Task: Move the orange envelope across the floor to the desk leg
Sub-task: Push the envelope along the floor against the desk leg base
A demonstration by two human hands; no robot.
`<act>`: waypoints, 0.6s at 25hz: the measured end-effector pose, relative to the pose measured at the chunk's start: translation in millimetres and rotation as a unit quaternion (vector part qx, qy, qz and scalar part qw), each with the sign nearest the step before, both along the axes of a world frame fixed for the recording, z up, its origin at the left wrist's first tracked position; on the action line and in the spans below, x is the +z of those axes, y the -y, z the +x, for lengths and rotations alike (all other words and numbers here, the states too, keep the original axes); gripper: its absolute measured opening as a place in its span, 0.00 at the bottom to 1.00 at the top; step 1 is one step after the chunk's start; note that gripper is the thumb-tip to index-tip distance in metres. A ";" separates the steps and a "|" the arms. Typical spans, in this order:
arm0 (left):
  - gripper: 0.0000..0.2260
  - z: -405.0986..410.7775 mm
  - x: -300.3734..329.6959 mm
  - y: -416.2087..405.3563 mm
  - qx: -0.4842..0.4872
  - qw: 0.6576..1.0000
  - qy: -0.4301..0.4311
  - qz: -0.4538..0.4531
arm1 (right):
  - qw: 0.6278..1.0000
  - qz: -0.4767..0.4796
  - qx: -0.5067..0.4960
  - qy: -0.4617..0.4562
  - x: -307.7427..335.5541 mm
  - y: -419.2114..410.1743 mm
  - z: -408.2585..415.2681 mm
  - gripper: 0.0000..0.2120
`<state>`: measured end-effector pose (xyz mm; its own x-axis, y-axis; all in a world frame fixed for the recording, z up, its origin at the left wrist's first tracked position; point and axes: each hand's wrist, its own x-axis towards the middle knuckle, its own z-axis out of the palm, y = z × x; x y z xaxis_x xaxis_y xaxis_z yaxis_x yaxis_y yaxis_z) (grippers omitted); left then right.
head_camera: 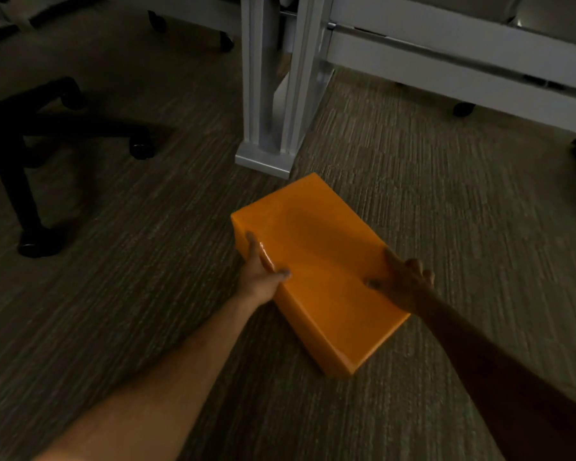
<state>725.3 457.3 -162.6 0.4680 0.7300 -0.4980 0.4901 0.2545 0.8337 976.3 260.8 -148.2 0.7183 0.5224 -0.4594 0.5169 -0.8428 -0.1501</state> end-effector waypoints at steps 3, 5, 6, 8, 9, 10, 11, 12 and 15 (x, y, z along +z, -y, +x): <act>0.42 6.2 0.9 -17.7 0.038 0.999 0.003 0.039 | 1.000 0.004 0.007 -0.001 3.1 9.4 -29.2 0.53; 0.30 11.3 1.8 -16.2 0.060 0.993 -0.003 0.097 | 1.000 0.015 -0.014 0.013 0.2 9.7 -61.3 0.50; 0.26 12.8 2.3 -11.0 0.051 0.987 -0.033 0.152 | 0.999 0.017 -0.035 0.022 -3.0 9.3 -80.8 0.49; 0.24 9.5 -2.0 6.5 -0.001 0.966 -0.086 0.245 | 0.996 0.018 -0.081 0.025 -11.0 10.8 -120.3 0.50; 0.26 4.4 -4.8 19.9 -0.031 0.961 -0.096 0.257 | 0.994 0.025 -0.100 0.023 -13.1 11.5 -134.0 0.51; 0.28 -3.6 -8.4 34.7 -0.060 0.958 -0.102 0.261 | 0.992 0.036 -0.116 0.017 -12.8 12.1 -141.3 0.52; 0.30 -13.3 -12.2 48.1 -0.085 0.952 -0.106 0.273 | 0.991 0.051 -0.119 0.011 -12.3 12.6 -143.8 0.52; 0.32 -22.3 -15.5 58.8 -0.108 0.945 -0.112 0.288 | 0.993 0.066 -0.096 0.009 -11.9 13.5 -142.7 0.51; 0.35 -36.7 -20.1 69.7 -0.132 0.935 -0.117 0.307 | 0.987 0.112 0.105 0.045 -15.9 20.2 -132.6 0.43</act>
